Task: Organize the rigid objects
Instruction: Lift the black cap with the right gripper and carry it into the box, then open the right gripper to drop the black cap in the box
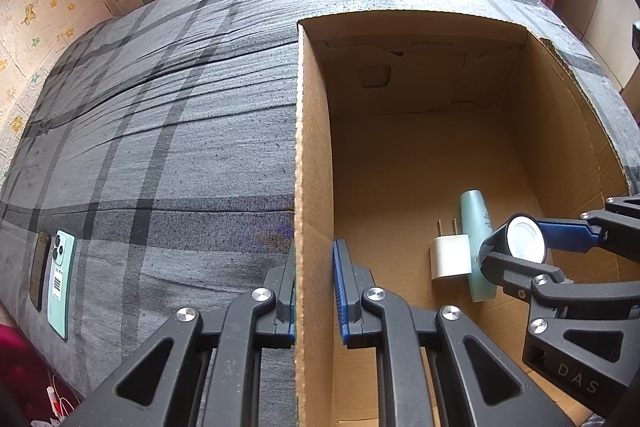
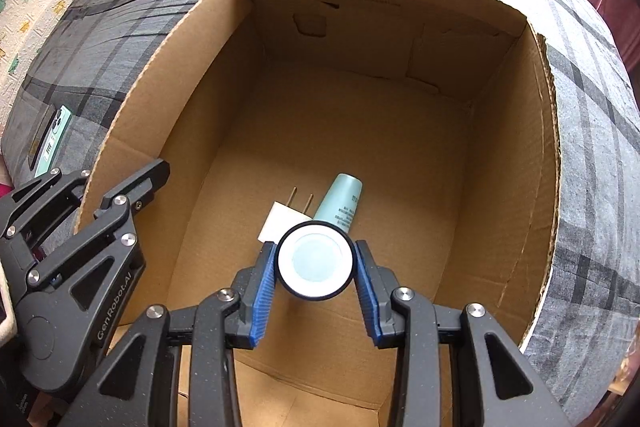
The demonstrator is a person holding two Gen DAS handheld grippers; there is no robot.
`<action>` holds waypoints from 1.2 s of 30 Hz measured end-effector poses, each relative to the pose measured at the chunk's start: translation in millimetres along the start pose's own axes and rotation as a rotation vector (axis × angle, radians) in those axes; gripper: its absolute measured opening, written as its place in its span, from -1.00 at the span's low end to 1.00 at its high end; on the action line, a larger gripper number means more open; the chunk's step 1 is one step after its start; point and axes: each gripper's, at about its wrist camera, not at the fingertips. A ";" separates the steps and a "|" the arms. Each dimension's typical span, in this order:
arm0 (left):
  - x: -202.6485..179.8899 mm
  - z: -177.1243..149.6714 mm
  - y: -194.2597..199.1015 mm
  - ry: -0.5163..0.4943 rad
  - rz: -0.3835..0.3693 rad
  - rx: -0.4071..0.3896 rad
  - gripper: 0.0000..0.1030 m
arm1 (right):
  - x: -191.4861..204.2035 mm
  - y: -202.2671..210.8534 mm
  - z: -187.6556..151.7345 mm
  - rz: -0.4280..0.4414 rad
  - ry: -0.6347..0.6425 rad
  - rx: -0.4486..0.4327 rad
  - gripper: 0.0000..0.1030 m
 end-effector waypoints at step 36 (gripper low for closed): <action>0.5 0.1 1.0 0.005 0.000 -0.002 -0.70 | -22.7 69.2 -4.0 -0.031 -0.019 -0.159 0.86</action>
Point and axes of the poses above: each gripper's, at about its wrist camera, not at the fingertips, and y roughly against the way its jaws point, x to its left, z to its top, and after that the axes turned 3 degrees about -z, right-handed
